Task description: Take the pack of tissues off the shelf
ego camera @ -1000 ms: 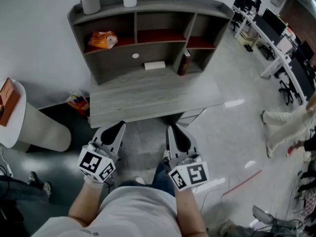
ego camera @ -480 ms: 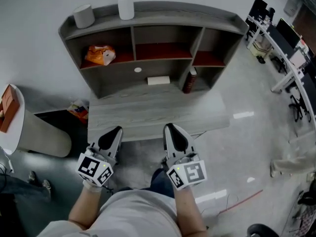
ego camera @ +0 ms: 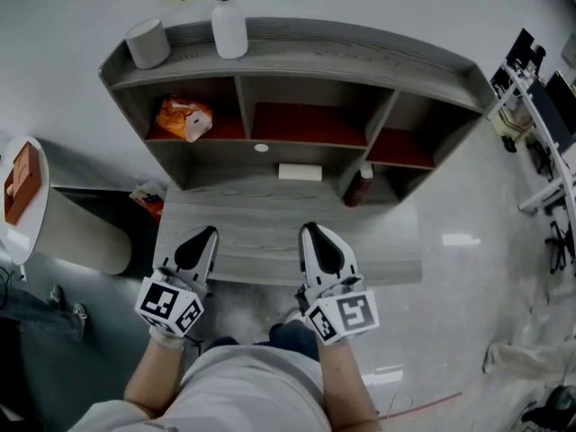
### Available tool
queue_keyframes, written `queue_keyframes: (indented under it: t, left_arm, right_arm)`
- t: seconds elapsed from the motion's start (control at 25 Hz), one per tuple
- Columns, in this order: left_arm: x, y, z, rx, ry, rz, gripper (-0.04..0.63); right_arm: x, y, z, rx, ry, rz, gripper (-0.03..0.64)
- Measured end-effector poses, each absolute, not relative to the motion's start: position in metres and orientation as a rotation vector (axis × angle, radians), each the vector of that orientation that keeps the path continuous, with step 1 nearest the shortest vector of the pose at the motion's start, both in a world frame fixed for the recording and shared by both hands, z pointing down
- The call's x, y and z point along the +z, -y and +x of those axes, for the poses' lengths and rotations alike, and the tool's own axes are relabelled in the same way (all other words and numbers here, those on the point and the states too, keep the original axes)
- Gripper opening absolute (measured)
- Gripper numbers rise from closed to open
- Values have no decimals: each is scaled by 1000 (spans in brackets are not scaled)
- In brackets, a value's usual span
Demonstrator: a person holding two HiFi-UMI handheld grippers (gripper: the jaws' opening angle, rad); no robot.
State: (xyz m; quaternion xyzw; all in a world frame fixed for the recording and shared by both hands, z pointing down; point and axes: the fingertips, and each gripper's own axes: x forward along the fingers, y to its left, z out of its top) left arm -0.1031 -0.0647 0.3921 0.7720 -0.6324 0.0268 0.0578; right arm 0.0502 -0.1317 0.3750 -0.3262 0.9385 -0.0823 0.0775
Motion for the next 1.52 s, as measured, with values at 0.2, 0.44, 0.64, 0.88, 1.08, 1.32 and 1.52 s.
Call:
queue_keyframes:
  t: [0.2,0.44,0.64,0.88,1.08,1.32,1.52]
  left_arm:
    - [388,97,-117,97,2048,2220,18]
    - [384,124,-140,107,2154,2107,20]
    - [387,138,-164,125,2200,2019,21]
    - [394,169,-196,149,2179,2014,57]
    - [400,197,-236,161,2213,1963,103]
    - [410,225,-283,168,2269,1892,151]
    - [417,246,-308,141,2267,1880,153]
  right_arm:
    - [374,169,48,-281,-2852,-866,32]
    - [379,191,37,-324,-2880,-791,32]
    - [381,203,24,-359,-2918,-772,32]
    - [375,206,-1,-382,-2932,-792,32]
    - [375,209,-23,-423,-2916,-811,32]
    - [377,216,-38,-392,-2931,-889,32]
    - [381,225,-47,-377,-2940,-954,32]
